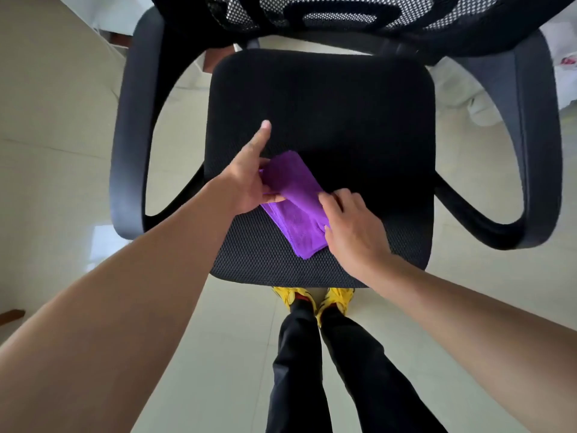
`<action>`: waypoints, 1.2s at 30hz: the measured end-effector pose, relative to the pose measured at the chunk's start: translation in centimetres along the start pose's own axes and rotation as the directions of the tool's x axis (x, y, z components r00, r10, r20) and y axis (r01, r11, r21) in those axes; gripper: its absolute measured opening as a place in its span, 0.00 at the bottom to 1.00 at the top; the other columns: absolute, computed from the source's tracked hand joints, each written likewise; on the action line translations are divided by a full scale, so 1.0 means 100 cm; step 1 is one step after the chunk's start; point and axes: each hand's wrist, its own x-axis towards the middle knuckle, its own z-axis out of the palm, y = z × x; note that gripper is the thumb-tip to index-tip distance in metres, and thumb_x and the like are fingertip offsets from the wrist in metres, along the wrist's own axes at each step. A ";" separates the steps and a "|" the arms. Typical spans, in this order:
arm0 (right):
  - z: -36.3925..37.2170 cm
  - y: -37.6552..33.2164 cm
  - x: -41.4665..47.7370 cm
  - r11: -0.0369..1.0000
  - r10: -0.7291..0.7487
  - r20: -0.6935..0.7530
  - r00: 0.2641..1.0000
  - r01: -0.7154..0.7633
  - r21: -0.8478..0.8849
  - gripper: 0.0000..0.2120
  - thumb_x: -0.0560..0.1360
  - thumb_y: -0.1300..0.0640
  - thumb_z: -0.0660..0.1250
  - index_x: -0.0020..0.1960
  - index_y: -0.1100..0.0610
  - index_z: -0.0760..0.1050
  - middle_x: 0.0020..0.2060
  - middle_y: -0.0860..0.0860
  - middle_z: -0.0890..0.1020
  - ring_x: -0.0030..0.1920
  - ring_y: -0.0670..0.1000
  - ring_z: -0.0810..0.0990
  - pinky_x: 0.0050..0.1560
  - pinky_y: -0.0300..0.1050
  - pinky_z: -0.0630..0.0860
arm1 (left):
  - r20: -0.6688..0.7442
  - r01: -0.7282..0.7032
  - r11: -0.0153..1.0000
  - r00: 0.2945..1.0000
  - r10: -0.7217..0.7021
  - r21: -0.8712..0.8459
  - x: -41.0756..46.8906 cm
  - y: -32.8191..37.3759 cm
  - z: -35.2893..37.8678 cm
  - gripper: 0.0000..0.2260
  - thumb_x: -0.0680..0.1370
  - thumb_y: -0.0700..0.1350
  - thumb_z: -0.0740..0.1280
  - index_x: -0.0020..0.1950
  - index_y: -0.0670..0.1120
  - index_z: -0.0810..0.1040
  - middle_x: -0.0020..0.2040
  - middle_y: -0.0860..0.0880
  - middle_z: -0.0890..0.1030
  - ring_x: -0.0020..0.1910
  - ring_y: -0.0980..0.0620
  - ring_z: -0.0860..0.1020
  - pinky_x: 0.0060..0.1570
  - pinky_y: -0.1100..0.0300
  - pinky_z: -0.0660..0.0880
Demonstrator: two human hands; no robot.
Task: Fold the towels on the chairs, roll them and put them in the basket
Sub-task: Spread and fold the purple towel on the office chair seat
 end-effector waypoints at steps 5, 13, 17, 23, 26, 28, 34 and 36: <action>0.009 -0.009 -0.016 0.994 -0.111 0.114 0.987 0.111 0.013 0.32 0.75 0.56 0.67 0.75 0.60 0.60 0.70 0.60 0.67 0.64 0.60 0.70 0.57 0.52 0.76 | -0.127 -0.273 0.879 0.930 0.345 0.390 0.002 -0.004 -0.007 0.20 0.71 0.29 0.69 0.61 0.42 0.77 0.42 0.46 0.78 0.37 0.52 0.76 0.28 0.66 0.74; 0.046 -0.022 -0.043 0.943 -0.310 0.194 0.931 0.328 -0.064 0.29 0.80 0.51 0.57 0.77 0.62 0.56 0.77 0.62 0.53 0.77 0.61 0.49 0.74 0.61 0.55 | -0.039 -0.362 0.383 0.682 0.730 0.850 0.013 -0.032 -0.020 0.19 0.68 0.31 0.63 0.57 0.44 0.78 0.50 0.46 0.79 0.48 0.50 0.76 0.46 0.67 0.68; 0.049 -0.029 -0.039 0.943 -0.290 0.307 0.906 0.325 -0.069 0.32 0.80 0.49 0.58 0.78 0.61 0.50 0.77 0.62 0.46 0.77 0.61 0.42 0.75 0.61 0.49 | 0.089 -0.258 0.070 0.556 0.826 0.964 0.009 -0.043 -0.024 0.17 0.69 0.30 0.61 0.56 0.41 0.75 0.53 0.39 0.74 0.52 0.40 0.72 0.45 0.51 0.70; 0.041 -0.027 -0.044 0.940 -0.340 0.115 0.933 0.333 0.073 0.20 0.67 0.60 0.68 0.59 0.57 0.76 0.54 0.53 0.77 0.52 0.56 0.74 0.48 0.51 0.72 | 0.256 -0.214 -0.159 0.575 0.777 0.964 0.004 -0.034 -0.027 0.16 0.67 0.28 0.61 0.51 0.41 0.72 0.46 0.41 0.74 0.40 0.39 0.74 0.30 0.53 0.62; 0.049 -0.019 -0.050 0.956 -0.253 0.259 0.932 0.199 0.216 0.20 0.75 0.56 0.64 0.66 0.55 0.71 0.56 0.53 0.74 0.53 0.55 0.74 0.44 0.50 0.74 | 0.276 -0.216 -0.178 0.616 0.737 0.960 0.007 -0.029 -0.025 0.15 0.68 0.29 0.60 0.52 0.41 0.72 0.46 0.41 0.74 0.38 0.39 0.73 0.30 0.51 0.64; 0.052 -0.018 -0.047 0.930 -0.123 0.271 0.955 0.016 0.368 0.11 0.78 0.51 0.62 0.58 0.54 0.75 0.54 0.50 0.76 0.52 0.53 0.76 0.42 0.46 0.72 | 0.305 -0.199 -0.231 0.639 0.706 0.952 0.009 -0.022 -0.024 0.14 0.70 0.31 0.62 0.54 0.42 0.73 0.49 0.42 0.74 0.43 0.39 0.74 0.32 0.52 0.64; 0.022 -0.001 -0.028 0.819 0.287 0.061 0.956 -0.278 0.503 0.20 0.73 0.45 0.65 0.27 0.55 0.68 0.20 0.47 0.70 0.22 0.52 0.67 0.27 0.42 0.59 | 0.450 -0.252 -0.397 0.701 0.553 0.882 0.004 0.007 -0.018 0.15 0.72 0.45 0.65 0.58 0.46 0.76 0.56 0.44 0.73 0.57 0.43 0.72 0.44 0.54 0.67; 0.011 0.008 -0.025 0.807 0.360 -0.018 0.933 -0.302 0.507 0.17 0.71 0.47 0.62 0.28 0.57 0.70 0.22 0.49 0.72 0.24 0.54 0.69 0.29 0.42 0.59 | 0.471 -0.261 -0.423 0.706 0.530 0.868 0.003 0.010 -0.018 0.16 0.72 0.48 0.66 0.58 0.47 0.76 0.56 0.45 0.74 0.57 0.44 0.72 0.49 0.52 0.70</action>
